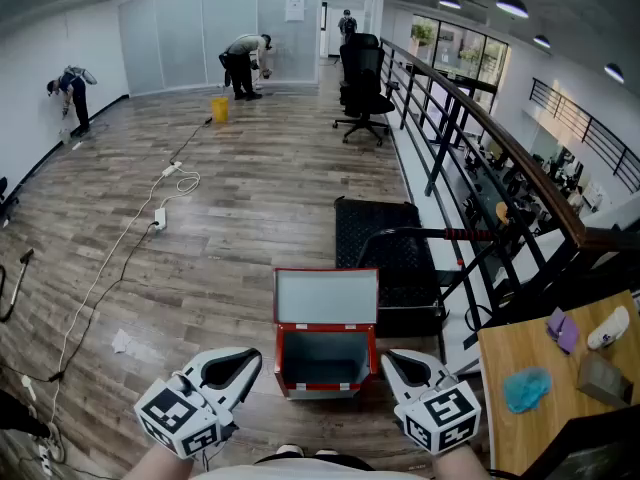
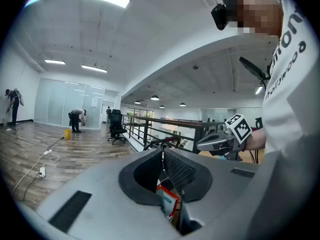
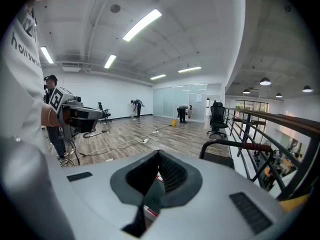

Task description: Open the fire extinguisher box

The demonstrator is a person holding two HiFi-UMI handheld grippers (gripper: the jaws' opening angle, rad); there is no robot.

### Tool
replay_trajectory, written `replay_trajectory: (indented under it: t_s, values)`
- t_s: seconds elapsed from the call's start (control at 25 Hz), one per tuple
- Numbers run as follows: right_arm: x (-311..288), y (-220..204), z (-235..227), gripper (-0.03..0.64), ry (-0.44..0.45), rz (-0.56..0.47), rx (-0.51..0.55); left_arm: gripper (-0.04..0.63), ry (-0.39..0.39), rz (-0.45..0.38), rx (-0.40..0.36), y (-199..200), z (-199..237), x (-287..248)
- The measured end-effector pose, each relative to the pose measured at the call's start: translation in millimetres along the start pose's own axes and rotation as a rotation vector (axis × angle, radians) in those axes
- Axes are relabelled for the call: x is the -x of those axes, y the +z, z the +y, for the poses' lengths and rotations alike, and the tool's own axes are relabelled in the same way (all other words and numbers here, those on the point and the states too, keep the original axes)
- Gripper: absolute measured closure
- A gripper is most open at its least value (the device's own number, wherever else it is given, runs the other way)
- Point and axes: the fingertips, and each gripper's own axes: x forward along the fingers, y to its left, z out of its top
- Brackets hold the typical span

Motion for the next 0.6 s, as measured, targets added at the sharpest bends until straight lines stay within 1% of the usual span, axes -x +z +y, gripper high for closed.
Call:
replay_trajectory:
  t_s: [0.2,0.6]
  values:
    - [-1,-3,3,0.607,0.003,0.011,0.010,0.578,-0.003,0.006,-0.012,-1,-1,3]
    - [1,-14,9,0.607,0.021,0.032,0.013,0.578,-0.015,0.025,-0.008,-10,-8,7]
